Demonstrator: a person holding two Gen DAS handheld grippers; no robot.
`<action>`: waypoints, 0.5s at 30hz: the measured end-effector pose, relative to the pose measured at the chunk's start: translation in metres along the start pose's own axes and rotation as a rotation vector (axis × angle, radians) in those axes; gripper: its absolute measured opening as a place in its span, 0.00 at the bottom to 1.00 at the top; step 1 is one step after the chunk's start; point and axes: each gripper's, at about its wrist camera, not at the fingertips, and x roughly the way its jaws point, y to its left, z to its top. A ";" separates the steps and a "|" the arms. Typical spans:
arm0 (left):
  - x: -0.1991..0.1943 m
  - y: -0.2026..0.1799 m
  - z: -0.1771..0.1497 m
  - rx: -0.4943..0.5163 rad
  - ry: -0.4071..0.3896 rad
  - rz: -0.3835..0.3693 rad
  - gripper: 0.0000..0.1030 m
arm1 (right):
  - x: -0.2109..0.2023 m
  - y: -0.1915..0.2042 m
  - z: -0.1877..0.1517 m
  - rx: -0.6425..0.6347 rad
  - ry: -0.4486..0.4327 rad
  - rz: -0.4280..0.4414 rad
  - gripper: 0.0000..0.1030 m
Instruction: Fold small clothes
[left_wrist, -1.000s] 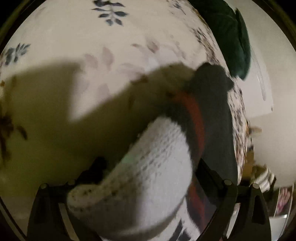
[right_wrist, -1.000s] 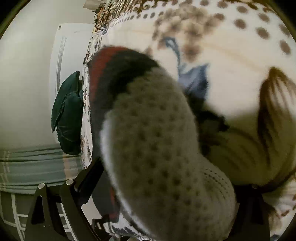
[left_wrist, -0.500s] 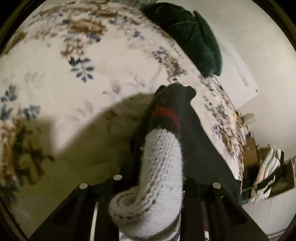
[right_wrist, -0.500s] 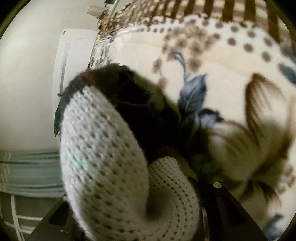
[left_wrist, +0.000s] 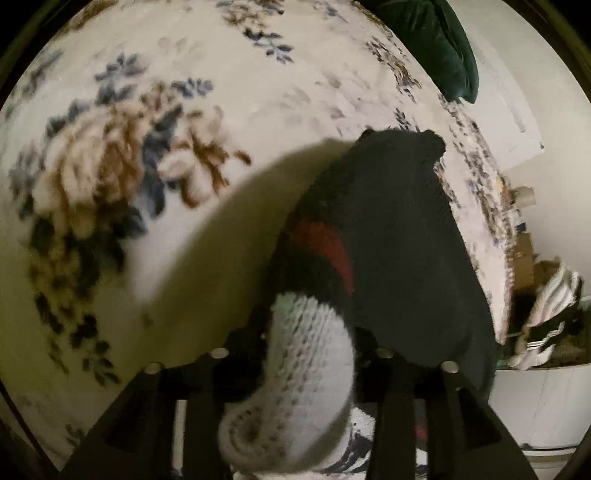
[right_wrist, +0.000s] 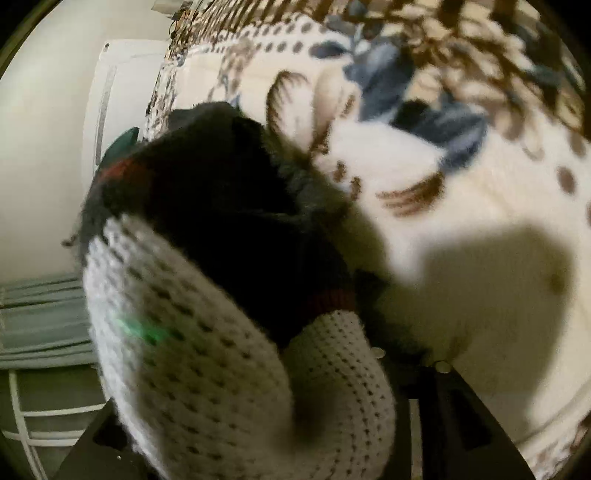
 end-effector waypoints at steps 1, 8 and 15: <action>-0.010 -0.009 -0.004 0.051 -0.028 0.063 0.57 | 0.002 -0.001 0.001 0.004 -0.004 -0.016 0.53; -0.033 -0.071 -0.043 0.418 -0.059 0.363 0.90 | -0.003 0.015 -0.012 -0.078 -0.035 -0.221 0.84; -0.036 -0.116 -0.094 0.586 -0.041 0.375 0.90 | -0.025 0.076 -0.050 -0.426 -0.154 -0.666 0.98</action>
